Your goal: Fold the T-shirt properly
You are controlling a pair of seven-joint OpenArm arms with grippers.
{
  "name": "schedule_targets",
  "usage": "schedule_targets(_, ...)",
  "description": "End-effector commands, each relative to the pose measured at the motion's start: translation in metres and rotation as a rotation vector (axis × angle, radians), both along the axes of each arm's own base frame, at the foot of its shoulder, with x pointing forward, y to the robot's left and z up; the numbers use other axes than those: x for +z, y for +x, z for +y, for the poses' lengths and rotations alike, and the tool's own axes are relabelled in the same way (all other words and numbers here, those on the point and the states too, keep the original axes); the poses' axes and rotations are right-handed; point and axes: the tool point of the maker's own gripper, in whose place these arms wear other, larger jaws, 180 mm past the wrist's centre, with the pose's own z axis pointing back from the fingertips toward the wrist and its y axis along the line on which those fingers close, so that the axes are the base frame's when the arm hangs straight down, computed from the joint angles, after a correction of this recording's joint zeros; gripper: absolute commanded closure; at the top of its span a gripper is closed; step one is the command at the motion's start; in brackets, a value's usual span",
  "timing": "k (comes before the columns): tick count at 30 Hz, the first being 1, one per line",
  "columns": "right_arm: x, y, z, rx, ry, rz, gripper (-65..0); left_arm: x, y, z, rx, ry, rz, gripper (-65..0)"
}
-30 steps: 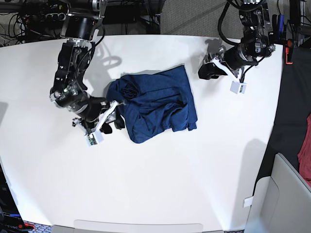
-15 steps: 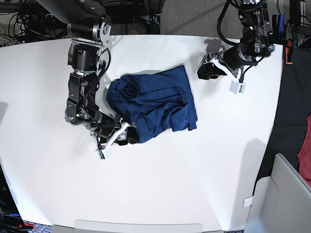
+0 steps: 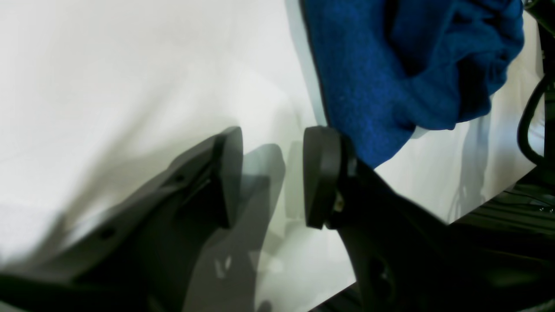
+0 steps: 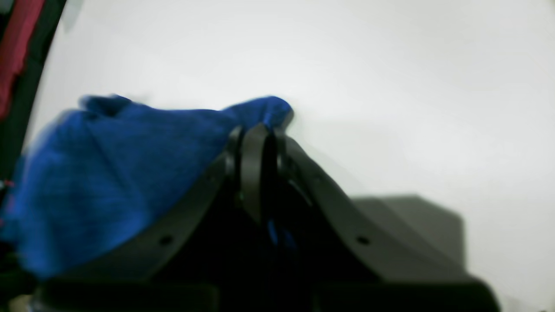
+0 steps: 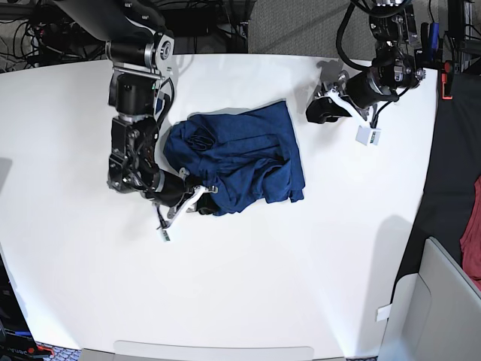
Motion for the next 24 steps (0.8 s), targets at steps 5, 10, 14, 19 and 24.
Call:
schedule_targets(5,0.056,0.005,-0.004,0.026,0.044,-0.125,-1.6,0.010,0.007,0.002,0.003,-0.009,-0.039,-22.9)
schedule_targets(10,0.072,-0.015,0.003,0.098,0.063,-0.121,-1.7,0.010,0.007,0.002,0.003,-0.009,-0.039,-22.9)
schedule_targets(14,0.091,-0.035,0.033,0.202,0.099,-0.168,-1.7,0.010,0.007,0.002,0.003,-0.009,-0.039,-22.9)
schedule_targets(19,0.098,-0.077,0.091,0.393,0.175,-0.176,-1.7,0.010,0.007,0.002,0.003,-0.009,-0.039,-22.8)
schedule_targets(24,0.106,-0.115,0.141,0.524,0.222,-0.183,-1.8,0.009,0.005,0.002,0.005,-0.008,-0.036,-22.8)
